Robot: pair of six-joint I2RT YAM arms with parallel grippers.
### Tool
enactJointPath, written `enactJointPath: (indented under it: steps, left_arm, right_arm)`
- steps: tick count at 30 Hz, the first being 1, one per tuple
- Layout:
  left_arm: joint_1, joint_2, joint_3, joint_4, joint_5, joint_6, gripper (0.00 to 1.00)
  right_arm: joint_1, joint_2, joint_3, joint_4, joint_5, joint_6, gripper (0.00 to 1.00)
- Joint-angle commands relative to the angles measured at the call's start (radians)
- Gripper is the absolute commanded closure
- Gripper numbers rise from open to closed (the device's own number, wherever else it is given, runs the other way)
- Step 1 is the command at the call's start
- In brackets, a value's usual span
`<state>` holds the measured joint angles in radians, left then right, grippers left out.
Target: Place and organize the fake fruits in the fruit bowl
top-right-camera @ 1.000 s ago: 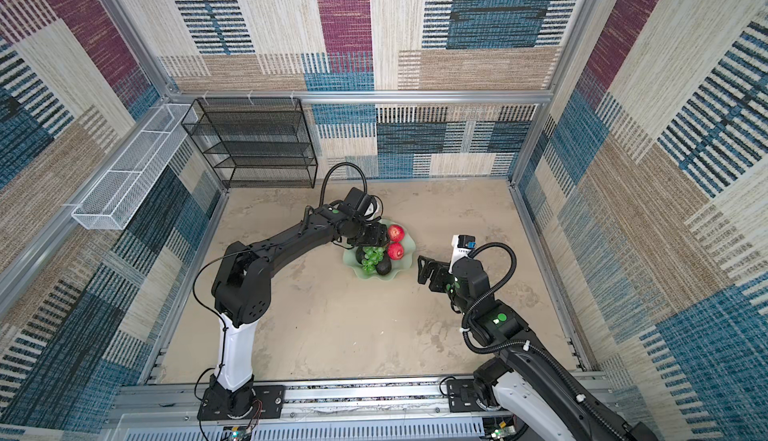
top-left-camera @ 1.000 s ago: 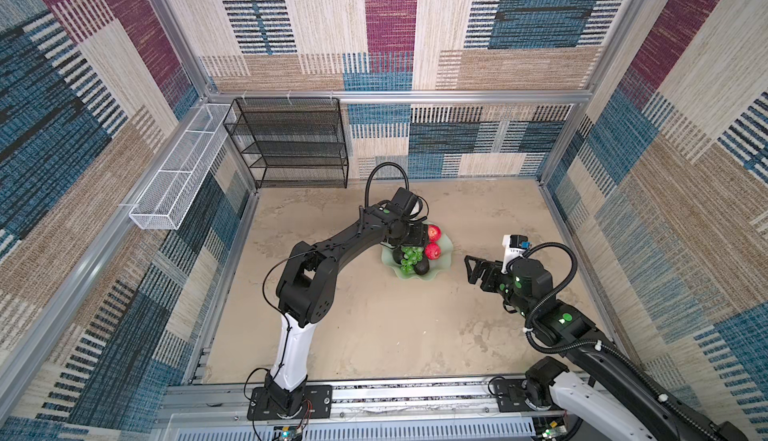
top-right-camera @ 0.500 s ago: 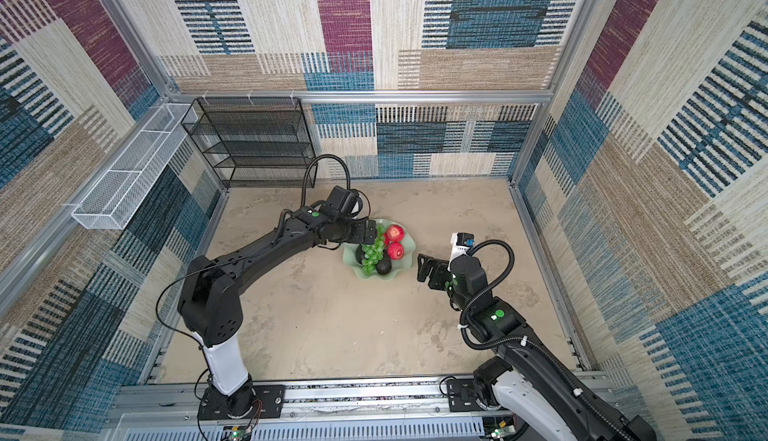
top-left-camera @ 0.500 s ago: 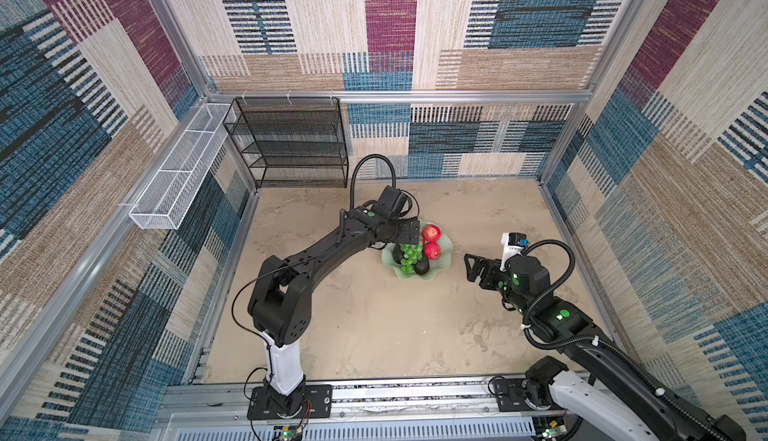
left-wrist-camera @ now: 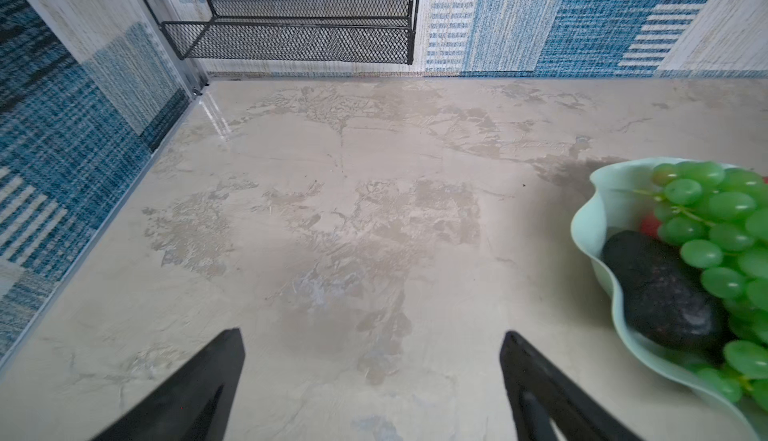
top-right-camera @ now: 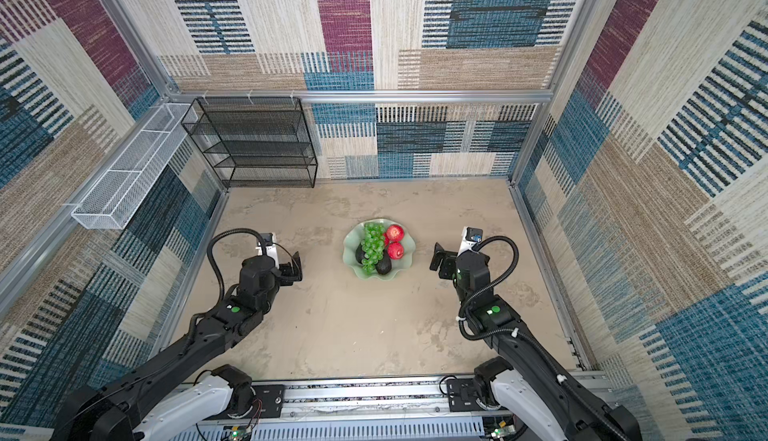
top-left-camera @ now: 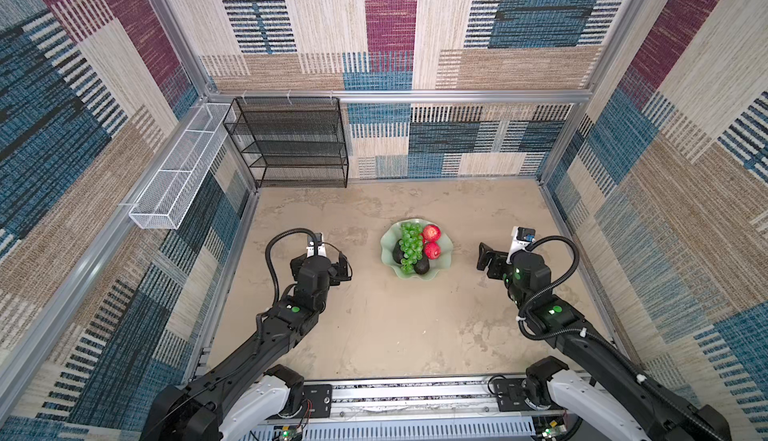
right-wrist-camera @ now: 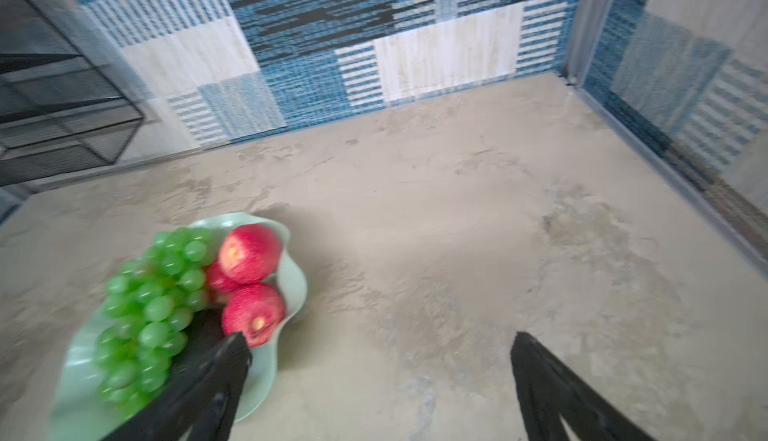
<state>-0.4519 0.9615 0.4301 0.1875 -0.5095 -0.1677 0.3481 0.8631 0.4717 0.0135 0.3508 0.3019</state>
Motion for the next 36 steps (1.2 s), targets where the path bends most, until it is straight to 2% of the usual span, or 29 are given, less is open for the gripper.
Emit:
enactJointPath:
  steps: [1,5,7,11,14,19,20,21,23,25,27,30,32,33,35,36]
  left_arm:
    - [0.006,0.002,-0.072,0.333,-0.174,0.170,0.01]
    - [0.014,0.119,-0.068,0.385,-0.262,0.227,0.01]
    - [0.032,0.196,-0.120,0.538,-0.263,0.249,0.01]
    - [0.082,0.300,-0.209,0.753,-0.247,0.261,0.01]
    - [0.159,0.314,-0.219,0.786,-0.150,0.232,0.01]
    - [0.282,0.360,-0.164,0.728,0.053,0.219,0.01]
    - [0.309,0.387,-0.174,0.765,0.086,0.200,0.01]
    - [0.350,0.441,-0.198,0.852,0.124,0.174,0.01]
    - [0.380,0.551,-0.231,1.063,0.192,0.193,0.01]
    - [0.380,0.554,-0.220,0.999,0.250,0.197,0.01]
    - [0.385,0.600,-0.188,1.021,0.223,0.198,0.01]
    - [0.424,0.543,-0.102,0.759,0.253,0.138,0.01]
    - [0.452,0.565,-0.070,0.739,0.282,0.125,0.01]
    - [0.463,0.577,-0.056,0.729,0.292,0.119,0.01]
    - [0.466,0.558,-0.031,0.644,0.306,0.109,0.01]
    - [0.464,0.563,-0.029,0.655,0.307,0.114,0.01]
  right_arm:
    - [-0.087,0.071,-0.026,0.231,-0.003,-0.066,0.00]
    - [-0.184,0.203,-0.089,0.482,0.001,-0.127,0.00]
    - [-0.216,0.279,-0.121,0.623,0.020,-0.168,0.00]
    - [-0.256,0.444,-0.132,0.780,0.025,-0.209,0.00]
    - [-0.258,0.529,-0.201,1.008,0.034,-0.247,0.00]
    - [-0.274,0.617,-0.227,1.182,-0.041,-0.297,0.00]
    - [-0.274,0.635,-0.241,1.236,-0.065,-0.317,0.00]
    - [-0.275,0.618,-0.234,1.185,-0.078,-0.309,0.00]
    - [-0.281,0.620,-0.261,1.241,-0.097,-0.315,0.00]
    - [-0.283,0.619,-0.271,1.260,-0.129,-0.324,0.00]
    - [-0.283,0.619,-0.279,1.273,-0.170,-0.338,0.00]
    - [-0.287,0.642,-0.321,1.361,-0.227,-0.356,0.00]
    - [-0.288,0.698,-0.324,1.435,-0.250,-0.371,0.00]
    - [-0.292,0.669,-0.309,1.357,-0.256,-0.361,0.00]
    - [-0.297,0.682,-0.312,1.388,-0.266,-0.362,0.00]
    - [-0.299,0.668,-0.303,1.344,-0.266,-0.357,0.00]
